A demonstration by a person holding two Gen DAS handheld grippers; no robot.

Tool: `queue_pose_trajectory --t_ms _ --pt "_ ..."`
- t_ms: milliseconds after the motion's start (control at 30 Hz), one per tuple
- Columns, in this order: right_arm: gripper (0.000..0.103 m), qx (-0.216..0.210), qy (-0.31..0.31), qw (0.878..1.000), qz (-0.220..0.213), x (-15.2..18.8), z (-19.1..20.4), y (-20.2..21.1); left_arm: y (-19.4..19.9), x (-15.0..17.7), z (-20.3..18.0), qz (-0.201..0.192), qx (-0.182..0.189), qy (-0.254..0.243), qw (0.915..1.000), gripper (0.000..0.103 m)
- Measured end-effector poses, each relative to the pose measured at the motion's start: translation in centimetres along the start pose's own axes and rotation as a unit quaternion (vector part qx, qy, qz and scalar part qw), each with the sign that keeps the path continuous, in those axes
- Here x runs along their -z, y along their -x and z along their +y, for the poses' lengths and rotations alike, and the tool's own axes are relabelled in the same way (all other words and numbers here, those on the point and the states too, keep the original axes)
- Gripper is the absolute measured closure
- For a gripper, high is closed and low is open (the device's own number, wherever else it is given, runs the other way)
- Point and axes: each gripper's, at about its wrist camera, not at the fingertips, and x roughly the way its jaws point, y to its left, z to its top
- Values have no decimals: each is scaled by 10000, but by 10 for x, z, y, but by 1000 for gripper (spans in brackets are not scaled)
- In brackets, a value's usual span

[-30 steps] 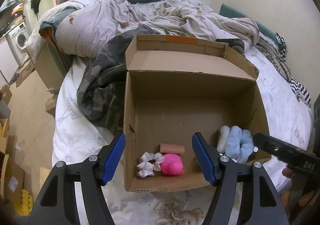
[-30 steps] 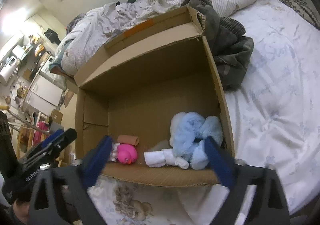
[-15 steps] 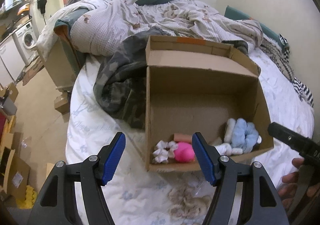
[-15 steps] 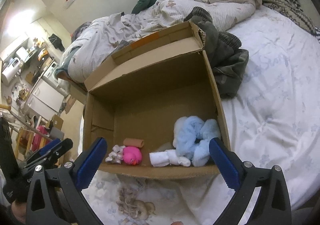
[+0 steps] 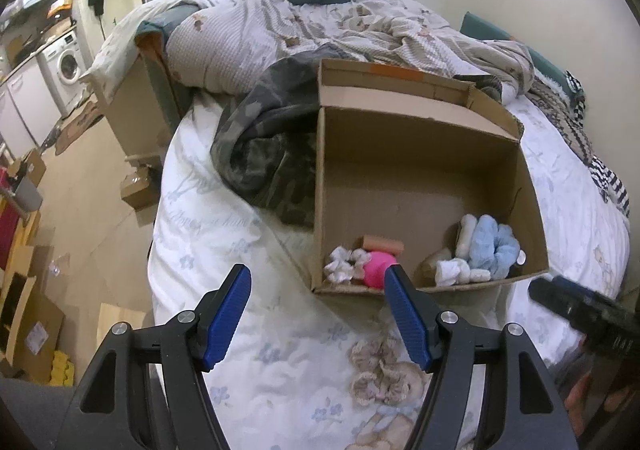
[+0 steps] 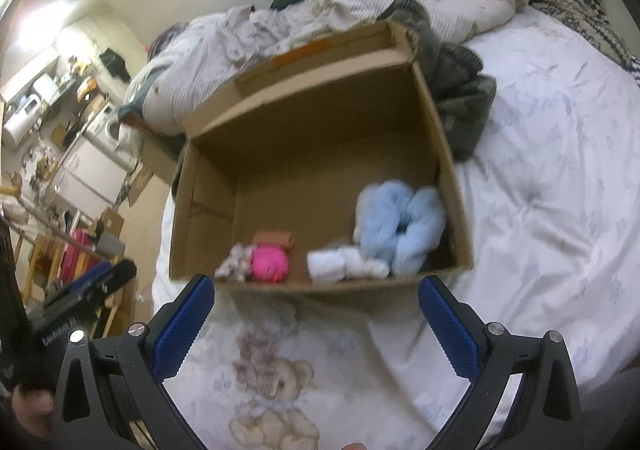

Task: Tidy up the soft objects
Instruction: 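Withdraw both tools from the box toward the bed, then grasp the brown scrunchie with the right tool while the left tool grasps the plastic bag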

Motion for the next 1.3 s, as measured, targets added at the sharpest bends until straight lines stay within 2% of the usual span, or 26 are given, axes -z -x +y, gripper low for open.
queue_pose_trajectory --t_ms 300,433,533,667,833,867,900,967,1033,1067,1100,1200,1300 --pt "0 -275 -15 9962 832 38 13 -26 3 16 27 205 -151 305 9992 37" --pt "0 -532 177 9874 1480 51 29 -50 5 18 41 237 -199 506 9982 37" --pt "0 -427 364 9814 1833 64 41 -70 3 19 51 328 -188 727 9966 37" --pt "0 -271 579 9775 2008 71 55 -90 0 20 55 463 -82 950 9944 37" --pt "0 -8 856 9762 1991 75 71 -113 -3 19 50 483 -105 883 9949 37" --pt "3 28 921 9757 1989 76 75 -117 -4 20 49 491 -105 875 9949 37" --pt "13 46 985 9747 2008 79 79 -122 -4 20 49 499 -103 869 9949 37" --pt "24 171 1126 9724 2035 84 85 -129 -6 20 47 516 -110 847 9950 37" --pt "28 251 1321 9715 1950 88 91 -131 -5 20 47 516 -119 822 9952 37" --pt "39 282 1409 9708 1922 90 93 -132 -6 20 47 516 -127 812 9953 37" --pt "58 331 1487 9696 1913 90 95 -131 -7 20 46 523 -132 802 9953 37" --pt "82 177 1411 9711 1918 89 92 -123 -9 21 45 555 -137 779 9953 37" --pt "83 -78 1198 9731 1965 84 85 -104 -11 22 43 579 -169 722 9956 37"
